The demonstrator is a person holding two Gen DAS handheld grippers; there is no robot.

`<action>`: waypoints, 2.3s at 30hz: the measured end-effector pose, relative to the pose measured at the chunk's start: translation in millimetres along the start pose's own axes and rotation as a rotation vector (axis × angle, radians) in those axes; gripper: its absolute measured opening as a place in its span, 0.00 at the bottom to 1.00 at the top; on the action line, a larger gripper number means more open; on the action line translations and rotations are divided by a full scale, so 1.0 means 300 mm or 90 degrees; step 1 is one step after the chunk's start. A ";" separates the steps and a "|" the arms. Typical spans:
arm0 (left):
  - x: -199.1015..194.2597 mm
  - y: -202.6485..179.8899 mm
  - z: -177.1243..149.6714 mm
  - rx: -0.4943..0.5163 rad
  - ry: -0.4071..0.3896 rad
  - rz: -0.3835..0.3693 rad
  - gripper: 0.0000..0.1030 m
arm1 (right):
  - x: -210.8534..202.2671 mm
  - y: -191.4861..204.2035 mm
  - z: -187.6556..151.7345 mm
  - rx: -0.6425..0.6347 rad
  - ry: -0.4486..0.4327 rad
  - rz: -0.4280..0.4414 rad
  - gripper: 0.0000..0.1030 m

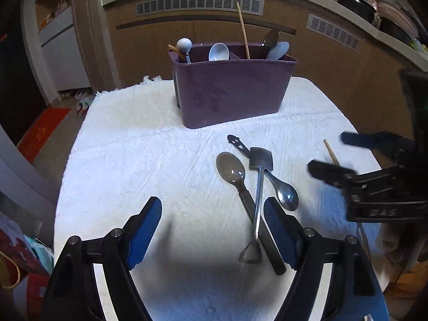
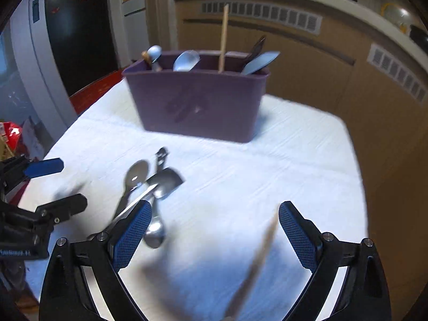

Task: Organize utensils
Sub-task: 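Withdraw the left tool while the right tool grasps the second wooden chopstick, then grasp the small metal spatula by its blade with the left tool while the right tool holds the chopstick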

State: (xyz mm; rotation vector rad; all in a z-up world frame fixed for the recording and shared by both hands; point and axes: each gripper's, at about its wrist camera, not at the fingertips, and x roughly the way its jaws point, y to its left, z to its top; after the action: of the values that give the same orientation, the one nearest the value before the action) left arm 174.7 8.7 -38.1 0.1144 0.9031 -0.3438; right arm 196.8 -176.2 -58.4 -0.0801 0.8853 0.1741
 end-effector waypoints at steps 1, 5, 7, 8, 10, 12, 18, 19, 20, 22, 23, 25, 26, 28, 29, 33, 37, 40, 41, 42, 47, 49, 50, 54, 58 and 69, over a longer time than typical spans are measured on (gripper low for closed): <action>-0.009 0.013 -0.002 -0.004 -0.003 0.004 0.73 | 0.015 0.017 -0.004 -0.003 0.014 0.019 0.71; -0.025 0.069 -0.004 -0.027 -0.004 0.018 0.74 | 0.086 0.093 -0.026 -0.029 0.082 0.087 0.35; -0.026 0.090 -0.012 -0.034 0.001 0.024 0.74 | 0.094 0.117 -0.035 -0.039 0.089 0.090 0.28; -0.027 0.098 -0.018 -0.036 0.004 0.024 0.74 | 0.090 0.117 -0.035 -0.042 0.086 0.082 0.28; -0.025 0.107 -0.029 -0.041 0.012 0.021 0.74 | 0.071 0.089 -0.034 -0.033 0.072 0.039 0.28; -0.018 0.109 -0.036 -0.045 0.019 0.017 0.74 | 0.047 0.035 -0.034 -0.012 0.051 -0.010 0.28; 0.005 0.088 -0.028 -0.046 0.028 0.001 0.74 | 0.009 -0.202 -0.085 0.101 0.066 -0.063 0.26; 0.011 0.079 -0.024 -0.044 0.029 -0.003 0.74 | 0.011 -0.227 -0.086 0.112 0.073 -0.063 0.25; 0.015 0.072 -0.022 -0.042 0.030 -0.007 0.74 | 0.014 -0.247 -0.096 0.126 0.081 -0.058 0.25; 0.021 0.057 -0.022 -0.036 0.034 -0.012 0.74 | 0.025 -0.254 -0.104 0.134 0.089 -0.049 0.24; 0.022 0.050 -0.022 -0.032 0.036 -0.013 0.74 | 0.033 -0.247 -0.106 0.133 0.092 -0.049 0.24; 0.020 0.041 -0.025 -0.027 0.038 -0.012 0.74 | 0.051 -0.232 -0.106 0.129 0.100 -0.045 0.22; 0.015 0.042 -0.026 -0.027 0.038 -0.009 0.74 | 0.063 -0.224 -0.108 0.128 0.106 -0.046 0.21; 0.005 0.056 -0.026 -0.036 0.034 -0.004 0.74 | 0.081 -0.204 -0.106 0.117 0.103 -0.057 0.17; 0.001 0.064 -0.024 -0.043 0.033 -0.002 0.74 | 0.081 -0.197 -0.106 0.111 0.105 -0.053 0.14; -0.003 0.076 -0.008 -0.054 0.034 -0.001 0.72 | 0.061 -0.153 -0.114 0.093 0.098 -0.034 0.06; 0.024 0.015 0.027 -0.020 0.055 -0.041 0.59 | -0.010 -0.122 -0.117 0.090 0.059 -0.002 0.06; 0.068 -0.061 0.060 0.027 0.077 -0.082 0.52 | -0.052 -0.126 -0.119 0.092 0.041 0.006 0.06; 0.085 -0.083 0.073 0.041 0.083 -0.087 0.51 | -0.057 -0.135 -0.121 0.095 0.038 0.008 0.06; 0.106 -0.106 0.088 0.056 0.089 -0.090 0.51 | -0.064 -0.143 -0.126 0.099 0.035 0.009 0.06; 0.222 -0.162 0.176 0.085 0.131 -0.098 0.49 | -0.084 -0.192 -0.167 0.118 0.025 0.013 0.06; 0.260 -0.176 0.204 0.088 0.147 -0.102 0.44 | -0.077 -0.214 -0.180 0.127 0.025 0.014 0.06; 0.273 -0.182 0.213 0.090 0.153 -0.100 0.41 | -0.074 -0.224 -0.189 0.133 0.026 0.015 0.06; 0.327 -0.212 0.227 0.112 0.176 -0.055 0.39 | -0.068 -0.250 -0.216 0.150 0.030 0.017 0.06; 0.371 -0.224 0.229 0.116 0.204 -0.029 0.33 | -0.061 -0.264 -0.224 0.159 0.031 0.024 0.06; 0.398 -0.267 0.239 0.135 0.198 -0.008 0.28 | -0.067 -0.242 -0.224 0.151 0.031 0.030 0.06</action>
State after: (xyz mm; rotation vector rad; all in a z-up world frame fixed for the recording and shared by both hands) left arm 269.1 -113.0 -83.9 0.3653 1.1738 -0.4401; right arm 146.5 -259.4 -85.5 0.1574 0.9510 0.1105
